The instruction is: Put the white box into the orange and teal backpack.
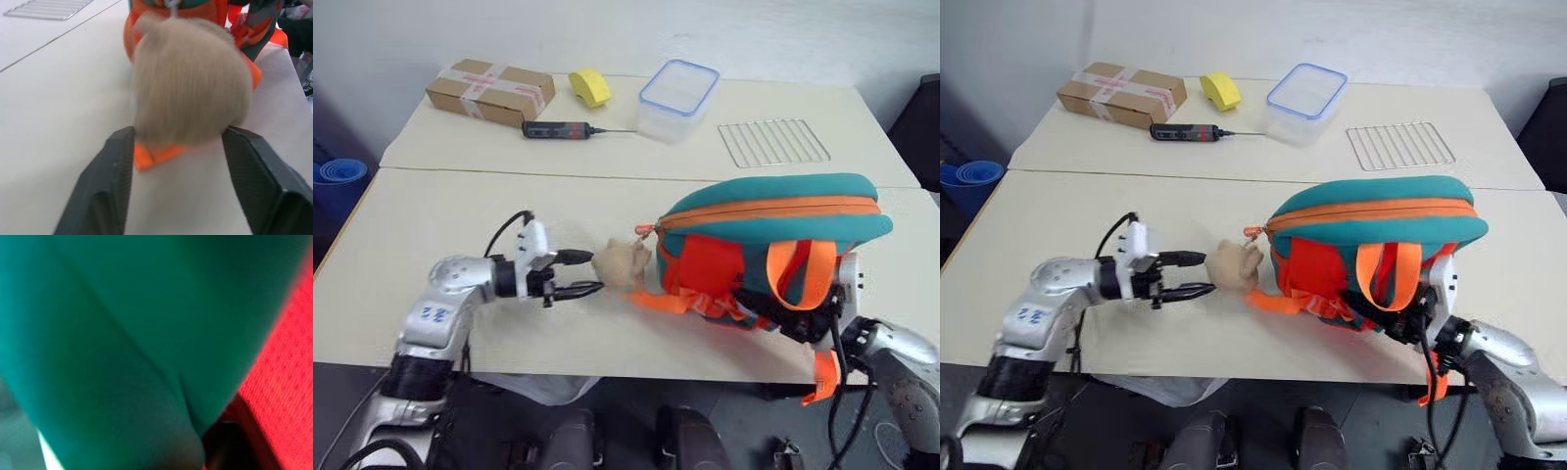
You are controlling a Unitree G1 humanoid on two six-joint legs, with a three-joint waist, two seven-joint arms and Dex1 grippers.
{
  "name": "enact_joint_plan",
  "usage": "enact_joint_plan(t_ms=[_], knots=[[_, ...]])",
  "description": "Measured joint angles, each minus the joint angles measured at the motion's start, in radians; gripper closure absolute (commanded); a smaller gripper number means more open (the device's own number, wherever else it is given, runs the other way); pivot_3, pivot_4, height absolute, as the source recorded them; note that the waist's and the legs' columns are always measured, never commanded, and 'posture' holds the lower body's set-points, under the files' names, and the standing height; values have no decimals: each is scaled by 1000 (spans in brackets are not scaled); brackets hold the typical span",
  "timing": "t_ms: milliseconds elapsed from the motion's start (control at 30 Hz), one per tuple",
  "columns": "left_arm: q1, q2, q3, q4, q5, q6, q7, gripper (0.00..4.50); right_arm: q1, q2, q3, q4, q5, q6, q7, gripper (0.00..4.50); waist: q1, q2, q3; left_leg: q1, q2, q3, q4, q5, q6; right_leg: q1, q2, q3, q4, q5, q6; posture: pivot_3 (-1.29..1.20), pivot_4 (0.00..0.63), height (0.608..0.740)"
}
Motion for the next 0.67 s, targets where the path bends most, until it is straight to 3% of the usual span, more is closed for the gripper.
enact_joint_plan(t_ms=[100, 233, 333, 433, 667], knots=[[103, 91, 94, -61, -53, 30, -25, 33, 72, -67, -59, -26, -18, -46, 85, 1251, 2, 2, 1, 0, 0, 0, -1, 0, 0, 0, 0, 0, -2, 0, 0, 0, 150, 740], [282, 116, 273, -119, -95, 36, -5, 0, 232, -125, -238, 14, -84, -171, 227, 30, 13, 2, 1, 1, -1, 0, -1, -2, 2, 2, -1, 0, -4, 0, 0, 0, 150, 740], [404, 117, 332, -195, -99, 15, -5, 0, 267, -164, -327, 150, -166, -311, 314, 30, 15, 1, 0, 2, -1, 1, 0, -3, 2, 4, -2, 2, -7, 1, 2, 0, 150, 740], [475, 123, 326, -209, -33, -85, -8, 0, 194, -184, -352, 339, -217, -424, 346, 30, 14, 1, 0, 3, -1, 2, -1, -6, -4, 3, -2, 4, -8, 1, 2, 0, 150, 740], [433, 116, 299, -108, 78, -276, 33, 0, 128, -207, -329, 439, -249, -506, 384, 30, 16, 4, 0, 4, 0, 2, -12, 2, -5, -2, -1, 1, -4, -2, -4, 0, 150, 740]])
